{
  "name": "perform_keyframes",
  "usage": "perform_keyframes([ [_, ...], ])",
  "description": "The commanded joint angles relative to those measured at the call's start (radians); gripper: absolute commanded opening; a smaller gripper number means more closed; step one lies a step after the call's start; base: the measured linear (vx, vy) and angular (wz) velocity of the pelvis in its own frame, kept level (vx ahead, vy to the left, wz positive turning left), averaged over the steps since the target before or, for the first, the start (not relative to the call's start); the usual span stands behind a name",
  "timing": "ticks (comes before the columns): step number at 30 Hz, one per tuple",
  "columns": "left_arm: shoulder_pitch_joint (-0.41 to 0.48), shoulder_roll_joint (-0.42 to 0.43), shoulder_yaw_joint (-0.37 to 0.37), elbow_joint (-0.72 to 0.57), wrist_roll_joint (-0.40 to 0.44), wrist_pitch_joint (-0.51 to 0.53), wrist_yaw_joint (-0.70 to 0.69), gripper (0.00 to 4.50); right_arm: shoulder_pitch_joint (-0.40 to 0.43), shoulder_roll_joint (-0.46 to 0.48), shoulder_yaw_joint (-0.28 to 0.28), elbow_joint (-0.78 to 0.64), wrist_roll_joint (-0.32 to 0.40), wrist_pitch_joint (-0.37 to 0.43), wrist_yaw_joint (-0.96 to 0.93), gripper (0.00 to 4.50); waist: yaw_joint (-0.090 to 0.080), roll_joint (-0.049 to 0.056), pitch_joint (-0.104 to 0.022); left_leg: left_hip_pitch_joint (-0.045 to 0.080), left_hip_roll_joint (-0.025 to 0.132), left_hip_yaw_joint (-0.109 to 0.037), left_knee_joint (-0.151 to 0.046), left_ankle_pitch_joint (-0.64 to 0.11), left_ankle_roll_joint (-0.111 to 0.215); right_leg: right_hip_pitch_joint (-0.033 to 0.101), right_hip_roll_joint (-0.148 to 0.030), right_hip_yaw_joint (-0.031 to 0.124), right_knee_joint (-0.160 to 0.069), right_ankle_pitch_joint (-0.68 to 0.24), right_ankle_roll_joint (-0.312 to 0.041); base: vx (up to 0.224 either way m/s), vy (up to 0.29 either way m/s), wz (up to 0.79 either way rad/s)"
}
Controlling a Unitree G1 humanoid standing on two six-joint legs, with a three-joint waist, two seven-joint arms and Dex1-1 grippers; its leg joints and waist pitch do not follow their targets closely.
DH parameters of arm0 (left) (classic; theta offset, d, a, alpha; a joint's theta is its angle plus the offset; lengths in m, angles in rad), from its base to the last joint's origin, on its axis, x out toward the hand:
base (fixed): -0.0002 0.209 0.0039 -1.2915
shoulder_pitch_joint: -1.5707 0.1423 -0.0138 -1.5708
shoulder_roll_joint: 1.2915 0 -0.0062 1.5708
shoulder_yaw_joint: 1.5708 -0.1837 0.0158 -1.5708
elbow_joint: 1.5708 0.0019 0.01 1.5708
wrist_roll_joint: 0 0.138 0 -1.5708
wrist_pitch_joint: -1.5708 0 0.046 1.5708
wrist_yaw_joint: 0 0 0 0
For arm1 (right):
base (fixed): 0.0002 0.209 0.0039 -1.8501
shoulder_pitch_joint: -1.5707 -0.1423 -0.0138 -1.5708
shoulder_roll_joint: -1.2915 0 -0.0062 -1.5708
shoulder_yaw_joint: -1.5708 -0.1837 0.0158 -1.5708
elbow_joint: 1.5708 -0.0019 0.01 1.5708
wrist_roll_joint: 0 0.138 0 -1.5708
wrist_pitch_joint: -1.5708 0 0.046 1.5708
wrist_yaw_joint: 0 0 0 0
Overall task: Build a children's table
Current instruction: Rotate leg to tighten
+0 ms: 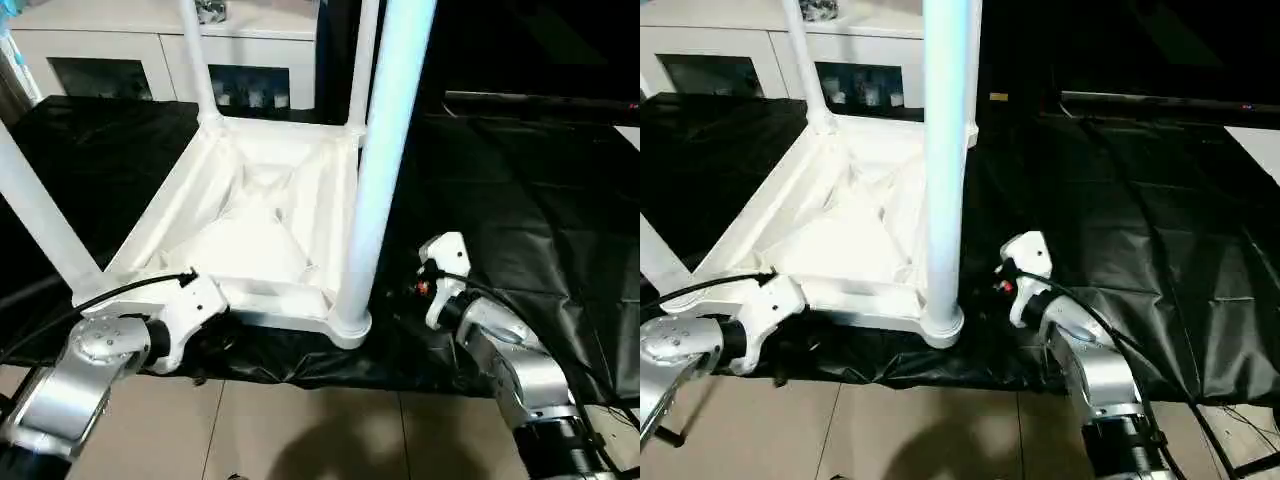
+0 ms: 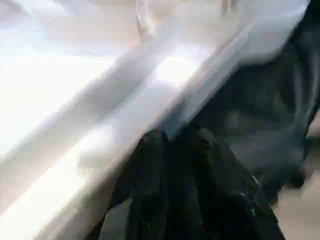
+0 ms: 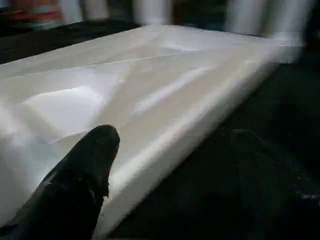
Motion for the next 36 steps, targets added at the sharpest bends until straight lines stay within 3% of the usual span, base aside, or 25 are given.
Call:
perform_keyframes([
  [1, 0.003, -0.087, 0.11, -0.085, -0.066, -0.039, 0.132, 1.06, -0.021, -0.015, -0.089, 0.006, 0.001, 0.007, -0.104, 3.94, -0.001, 0.013, -0.063, 0.02, 0.014, -0.012, -0.069, -0.31, -0.036, 0.034, -0.043, 0.022, -0.072, -0.283, -0.179, 0.0, 0.0, 0.0],
  [4, -0.025, -0.246, 0.189, -0.061, -0.029, -0.071, 0.379, 1.22, -0.008, -0.01, -0.137, -0.022, 0.004, 0.017, -0.176, 3.94, -0.007, 0.003, -0.058, 0.015, 0.01, -0.009, -0.065, -0.327, -0.029, 0.036, -0.036, 0.02, -0.077, -0.304, -0.152, 0.0, 0.0, 0.0],
  [6, -0.03, -0.283, 0.193, -0.054, -0.001, -0.072, 0.447, 1.45, 0.001, -0.005, -0.147, -0.04, 0.011, 0.023, -0.186, 4.09, -0.007, 0.0, -0.061, 0.012, 0.008, -0.011, -0.064, -0.316, -0.021, 0.04, -0.037, 0.019, -0.08, -0.329, -0.119, 0.0, 0.0, 0.0],
  [7, -0.028, -0.348, 0.196, -0.053, 0.013, -0.108, 0.528, 1.52, 0.023, -0.003, -0.14, -0.077, 0.006, 0.029, -0.192, 4.19, -0.007, -0.002, -0.06, 0.01, 0.008, -0.012, -0.063, -0.313, -0.013, 0.039, -0.037, 0.019, -0.085, -0.346, -0.1, 0.0, 0.0, 0.0],
  [8, -0.029, -0.361, 0.197, -0.048, 0.01, -0.121, 0.54, 1.57, 0.025, -0.003, -0.136, -0.08, 0.002, 0.027, -0.193, 4.25, -0.005, 0.01, -0.06, 0.011, 0.007, -0.013, -0.062, -0.313, -0.014, 0.038, -0.039, 0.019, -0.086, -0.359, -0.092, 0.0, 0.0, 0.0],
  [9, -0.029, -0.361, 0.197, -0.048, 0.01, -0.121, 0.54, 1.62, 0.025, -0.003, -0.136, -0.08, 0.002, 0.027, -0.193, 4.28, -0.01, 0.001, -0.062, 0.006, 0.004, -0.013, -0.062, -0.311, -0.009, 0.038, -0.039, 0.017, -0.089, -0.379, -0.08, 0.0, 0.0, 0.0],
  [10, -0.022, -0.383, 0.192, -0.052, 0.002, -0.131, 0.549, 1.66, 0.034, 0.0, -0.13, -0.097, 0.004, 0.033, -0.192, 4.38, -0.013, 0.0, -0.064, 0.002, 0.004, -0.016, -0.062, -0.303, -0.007, 0.04, -0.039, 0.016, -0.088, -0.384, -0.071, 0.0, 0.0, 0.0],
  [11, -0.012, -0.402, 0.174, -0.052, 0.047, -0.16, 0.601, 1.76, 0.046, 0.005, -0.118, -0.118, -0.006, 0.035, -0.196, 4.46, -0.015, 0.005, -0.064, 0.002, 0.007, -0.017, -0.063, -0.304, -0.004, 0.036, -0.035, 0.015, -0.089, -0.373, -0.068, 0.0, 0.0, 0.0],
  [13, 0.014, -0.435, 0.144, -0.059, 0.122, -0.156, 0.669, 1.87, 0.069, 0.018, -0.086, -0.147, -0.034, 0.034, -0.225, 4.49, -0.023, -0.001, -0.063, 0.001, 0.008, -0.016, -0.061, -0.309, -0.001, 0.034, -0.034, 0.014, -0.09, -0.368, -0.066, 0.0, 0.0, 0.0],
  [15, 0.022, -0.426, 0.132, -0.056, 0.118, -0.179, 0.639, 1.87, 0.075, 0.025, -0.085, -0.148, -0.033, 0.041, -0.236, 4.49, -0.025, -0.002, -0.064, 0.002, 0.007, -0.017, -0.06, -0.323, 0.005, 0.029, -0.037, 0.016, -0.094, -0.413, -0.058, 0.0, 0.0, 0.0],
  [17, 0.026, -0.429, 0.132, -0.044, 0.115, -0.196, 0.637, 1.87, 0.083, 0.034, -0.083, -0.154, -0.032, 0.054, -0.245, 4.49, -0.024, -0.002, -0.064, 0.006, 0.008, -0.016, -0.059, -0.328, 0.006, 0.022, -0.033, 0.017, -0.095, -0.398, -0.066, 0.0, 0.0, 0.0],
  [20, 0.015, -0.438, 0.136, -0.014, 0.107, -0.218, 0.654, 1.87, 0.107, 0.052, -0.069, -0.165, -0.036, 0.066, -0.26, 4.49, -0.023, -0.007, -0.063, 0.002, 0.008, -0.016, -0.06, -0.326, 0.006, 0.023, -0.035, 0.016, -0.093, -0.393, -0.065, 0.0, 0.0, 0.0],
  [21, 0.008, -0.433, 0.136, -0.002, 0.107, -0.23, 0.653, 1.87, 0.11, 0.058, -0.065, -0.16, -0.039, 0.062, -0.262, 4.49, -0.023, -0.004, -0.062, 0.004, 0.009, -0.016, -0.061, -0.329, 0.005, 0.021, -0.035, 0.017, -0.094, -0.395, -0.063, 0.0, 0.0, 0.0],
  [22, -0.007, -0.431, 0.139, 0.026, 0.1, -0.25, 0.65, 1.87, 0.115, 0.062, -0.049, -0.148, -0.055, 0.065, -0.267, 4.49, -0.022, 0.013, -0.063, 0.004, 0.009, -0.021, -0.063, -0.331, -0.001, 0.021, -0.036, 0.016, -0.092, -0.383, -0.066, 0.0, 0.0, 0.0],
  [23, -0.013, -0.434, 0.139, 0.034, 0.107, -0.261, 0.66, 1.87, 0.118, 0.061, -0.044, -0.156, -0.057, 0.075, -0.265, 4.49, -0.025, 0.015, -0.063, 0.004, 0.008, -0.021, -0.064, -0.339, -0.009, 0.022, -0.033, 0.014, -0.094, -0.366, -0.067, 0.0, 0.0, 0.0],
  [25, -0.009, -0.454, 0.129, 0.025, 0.105, -0.264, 0.664, 1.87, 0.131, 0.057, -0.042, -0.185, -0.043, 0.079, -0.253, 4.49, -0.025, 0.008, -0.063, 0.003, 0.009, -0.021, -0.065, -0.352, -0.013, 0.026, -0.035, 0.015, -0.092, -0.348, -0.076, 0.0, 0.0, 0.0],
  [27, 0.009, -0.461, 0.114, 0.014, 0.102, -0.274, 0.652, 1.87, 0.137, 0.056, -0.041, -0.191, -0.037, 0.073, -0.251, 4.49, -0.023, 0.012, -0.062, 0.004, 0.01, -0.02, -0.064, -0.359, -0.01, 0.025, -0.038, 0.018, -0.092, -0.345, -0.083, 0.0, 0.0, 0.0],
  [29, 0.042, -0.454, 0.104, 0.02, 0.11, -0.31, 0.643, 1.87, 0.139, 0.055, -0.039, -0.173, -0.04, 0.065, -0.256, 4.49, -0.015, 0.011, -0.067, -0.011, -0.001, -0.01, -0.05, -0.316, 0.061, 0.037, -0.073, 0.037, -0.101, -0.385, -0.097, 0.0, 0.0, 0.0],
  [30, 0.053, -0.454, 0.105, 0.021, 0.111, -0.316, 0.644, 1.87, 0.141, 0.054, -0.039, -0.171, -0.041, 0.061, -0.258, 4.49, -0.008, 0.007, -0.068, -0.027, -0.007, -0.012, -0.032, -0.268, 0.114, 0.053, -0.106, 0.058, -0.11, -0.407, -0.103, 0.0, 0.0, 0.0],
  [31, 0.067, -0.453, 0.104, 0.011, 0.11, -0.311, 0.642, 1.87, 0.147, 0.051, -0.041, -0.175, -0.04, 0.059, -0.256, 4.49, -0.003, 0.004, -0.067, -0.035, -0.007, -0.018, -0.019, -0.247, 0.137, 0.059, -0.13, 0.07, -0.121, -0.442, -0.102, 0.0, 0.0, 0.0],
  [32, 0.079, -0.45, 0.103, 0.005, 0.108, -0.317, 0.64, 1.87, 0.153, 0.05, -0.044, -0.18, -0.039, 0.058, -0.257, 4.49, 0.005, 0.004, -0.069, -0.037, -0.005, -0.027, 0.003, -0.222, 0.16, 0.063, -0.16, 0.089, -0.131, -0.481, -0.102, 0.0, 0.0, 0.0],
  [33, 0.084, -0.447, 0.104, 0.003, 0.105, -0.32, 0.637, 1.87, 0.155, 0.051, -0.047, -0.182, -0.039, 0.057, -0.258, 4.49, 0.018, 0.005, -0.069, -0.053, 0.003, -0.056, 0.049, -0.173, 0.194, 0.075, -0.222, 0.133, -0.148, -0.542, -0.114, 0.01, 0.096, -0.01],
  [34, 0.095, -0.444, 0.105, -0.001, 0.101, -0.325, 0.635, 1.87, 0.161, 0.049, -0.054, -0.184, -0.04, 0.057, -0.264, 4.49, 0.025, 0.011, -0.067, -0.07, 0.007, -0.08, 0.071, -0.147, 0.213, 0.077, -0.242, 0.148, -0.15, -0.548, -0.148, 0.01, 0.096, -0.01],
  [35, 0.098, -0.443, 0.105, -0.002, 0.1, -0.327, 0.634, 1.87, 0.162, 0.048, -0.055, -0.184, -0.04, 0.056, -0.265, 4.49, 0.027, 0.015, -0.068, -0.073, 0.01, -0.091, 0.07, -0.135, 0.22, 0.08, -0.243, 0.139, -0.149, -0.541, -0.166, 0.007, 0.17, -0.03],
  [36, 0.116, -0.442, 0.109, -0.007, 0.097, -0.337, 0.629, 1.87, 0.173, 0.044, -0.066, -0.187, -0.041, 0.055, -0.273, 4.49, 0.027, 0.026, -0.068, -0.061, 0.006, -0.089, 0.037, -0.125, 0.254, 0.061, -0.194, 0.102, -0.136, -0.508, -0.183, -0.004, 0.19, 0.06],
])
